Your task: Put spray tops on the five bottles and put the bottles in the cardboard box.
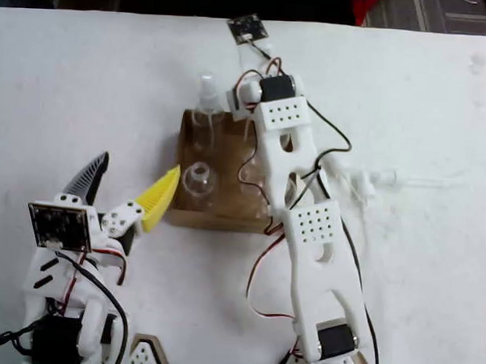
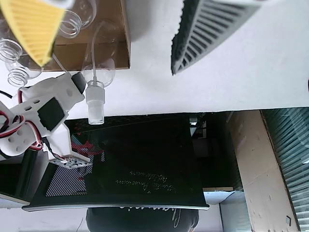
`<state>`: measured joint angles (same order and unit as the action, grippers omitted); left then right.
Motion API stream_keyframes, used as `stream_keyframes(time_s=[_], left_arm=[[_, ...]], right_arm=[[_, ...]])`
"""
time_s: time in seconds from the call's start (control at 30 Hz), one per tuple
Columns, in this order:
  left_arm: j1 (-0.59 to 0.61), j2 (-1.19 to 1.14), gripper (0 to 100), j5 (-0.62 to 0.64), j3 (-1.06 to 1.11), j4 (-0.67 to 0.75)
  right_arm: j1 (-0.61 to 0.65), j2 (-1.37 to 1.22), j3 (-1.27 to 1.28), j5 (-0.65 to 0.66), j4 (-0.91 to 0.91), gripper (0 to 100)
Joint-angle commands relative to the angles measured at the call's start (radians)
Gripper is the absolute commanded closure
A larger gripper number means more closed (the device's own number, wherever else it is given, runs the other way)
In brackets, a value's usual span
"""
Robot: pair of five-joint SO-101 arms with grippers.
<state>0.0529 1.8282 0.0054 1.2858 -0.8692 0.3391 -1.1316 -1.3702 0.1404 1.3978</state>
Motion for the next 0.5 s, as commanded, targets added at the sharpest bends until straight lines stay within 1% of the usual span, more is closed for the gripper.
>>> stream_keyframes(time_s=[0.0, 0.17, 0.47], left_arm=[[0.012, 0.005, 63, 0.012, -0.008, 0.020], [0.012, 0.005, 63, 0.012, -0.009, 0.020], [0.012, 0.005, 63, 0.012, -0.009, 0.020]], right_arm=[[0.012, 0.065, -0.028, -0.012, 0.045, 78.9], [0.002, 0.107, -0.023, -0.012, 0.082, 80.3], [0.008, 0.054, -0.018, -0.012, 0.042, 80.4]])
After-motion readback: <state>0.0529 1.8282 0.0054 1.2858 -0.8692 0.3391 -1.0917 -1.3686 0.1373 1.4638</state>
